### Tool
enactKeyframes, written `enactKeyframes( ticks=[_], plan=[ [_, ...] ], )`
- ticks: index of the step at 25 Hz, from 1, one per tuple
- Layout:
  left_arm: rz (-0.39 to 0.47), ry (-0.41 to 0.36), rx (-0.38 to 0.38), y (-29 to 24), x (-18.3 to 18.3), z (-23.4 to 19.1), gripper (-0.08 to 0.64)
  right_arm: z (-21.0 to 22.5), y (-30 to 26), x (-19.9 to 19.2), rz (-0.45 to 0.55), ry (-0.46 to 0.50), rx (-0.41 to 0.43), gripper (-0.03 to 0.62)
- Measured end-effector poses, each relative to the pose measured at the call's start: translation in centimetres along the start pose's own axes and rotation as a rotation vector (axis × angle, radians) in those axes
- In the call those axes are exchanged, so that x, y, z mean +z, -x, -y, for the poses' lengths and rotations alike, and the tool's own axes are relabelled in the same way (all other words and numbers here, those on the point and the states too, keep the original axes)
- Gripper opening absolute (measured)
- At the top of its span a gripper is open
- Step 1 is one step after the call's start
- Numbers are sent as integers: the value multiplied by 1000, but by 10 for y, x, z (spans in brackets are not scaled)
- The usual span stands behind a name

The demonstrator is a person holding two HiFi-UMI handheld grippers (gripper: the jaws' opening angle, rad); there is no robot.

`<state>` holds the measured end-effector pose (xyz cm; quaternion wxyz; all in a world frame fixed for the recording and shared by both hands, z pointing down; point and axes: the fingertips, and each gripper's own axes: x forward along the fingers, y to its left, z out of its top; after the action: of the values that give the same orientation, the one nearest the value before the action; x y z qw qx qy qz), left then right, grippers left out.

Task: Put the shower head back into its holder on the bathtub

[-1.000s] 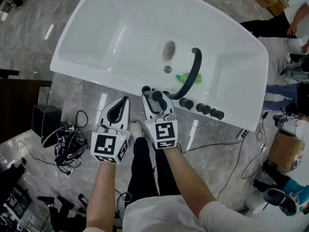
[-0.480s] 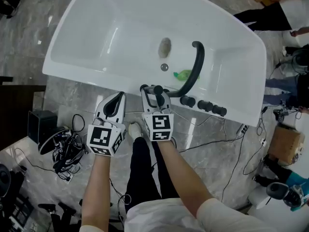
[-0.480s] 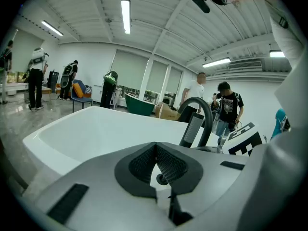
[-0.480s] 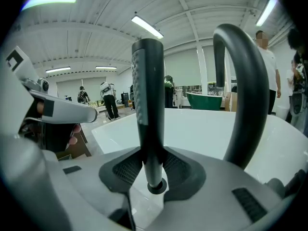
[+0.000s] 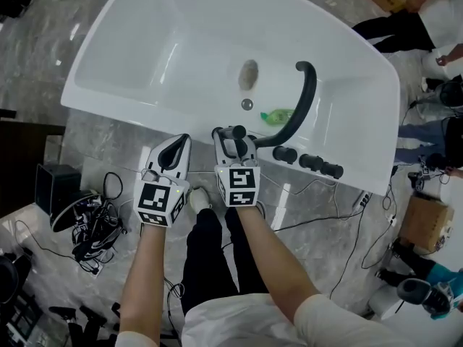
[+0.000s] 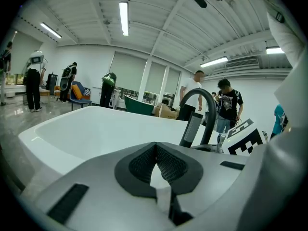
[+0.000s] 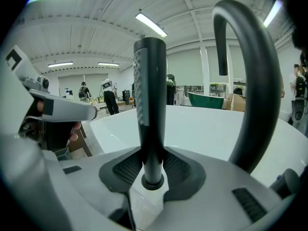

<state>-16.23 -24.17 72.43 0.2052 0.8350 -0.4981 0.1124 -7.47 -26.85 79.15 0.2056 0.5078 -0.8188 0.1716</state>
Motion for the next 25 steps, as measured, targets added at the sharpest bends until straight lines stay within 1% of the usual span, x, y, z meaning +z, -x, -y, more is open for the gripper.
enactKeyframes(
  ticks=[7,13,14,17,25],
  plan=[
    [4,3,-6,-2,-6,-4,9,-4,-5,-5,3,30,1,141],
    [-6,13,1,3,-6,-1,9,-9,-3,-5,-19,49,13,144],
    [-7,16,3,4,-5,-1,9,-9,-3,-5,-21,46,18,149],
    [-17,18,6,8,-1,-2,9,-13,-3,0,-27,36,54,218],
    [-30,13,14,12,9,1,9,-15,1,3,-56,37,92,245]
  ],
)
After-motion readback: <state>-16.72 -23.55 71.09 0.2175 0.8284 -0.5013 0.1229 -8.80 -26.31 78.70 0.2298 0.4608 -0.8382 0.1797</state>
